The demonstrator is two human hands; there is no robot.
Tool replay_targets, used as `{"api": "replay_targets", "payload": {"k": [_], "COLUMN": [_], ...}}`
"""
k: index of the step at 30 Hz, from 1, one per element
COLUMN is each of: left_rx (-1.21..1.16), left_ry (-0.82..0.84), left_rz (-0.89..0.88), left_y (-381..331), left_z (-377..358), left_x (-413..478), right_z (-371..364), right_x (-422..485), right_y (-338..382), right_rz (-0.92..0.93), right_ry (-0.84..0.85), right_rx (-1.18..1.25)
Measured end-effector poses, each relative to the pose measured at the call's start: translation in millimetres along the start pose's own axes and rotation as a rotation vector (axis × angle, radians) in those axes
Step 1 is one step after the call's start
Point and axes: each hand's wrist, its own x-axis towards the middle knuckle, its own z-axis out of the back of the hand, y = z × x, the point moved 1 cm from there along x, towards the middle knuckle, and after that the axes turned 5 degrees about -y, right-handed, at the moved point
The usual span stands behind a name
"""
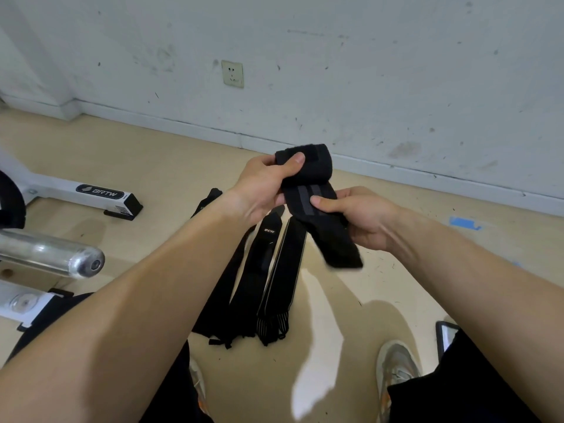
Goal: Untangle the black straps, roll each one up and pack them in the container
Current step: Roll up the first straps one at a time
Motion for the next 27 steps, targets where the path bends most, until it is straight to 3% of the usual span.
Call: {"api": "replay_targets", "payload": {"k": [5, 12, 17, 27], "left_rx": [0.072, 0.348, 0.502, 0.631], "left_ry": [-0.088, -0.107, -0.028, 0.042], "left_rz": [-0.096, -0.357, -0.498, -0.552], "left_y": [1.0, 10.7, 10.1, 6.3], "left_z": [0.8, -4.8, -7.7, -7.3], "left_x": [1.3, -4.3, -11.5, -13.9], "right_z": [-6.5, -1.3, 6.3, 10.1], "right_x": [2.5, -1.4, -2.6, -9.5], "right_y": [1.3, 7.6, 14.4, 24.2], "right_rz": [0.095, 0.118, 0.063, -0.100], "right_ry": [-0.060, -0.067, -0.034, -0.008], "right_rx": [-0.014, 0.077, 0.124, 0.221]}}
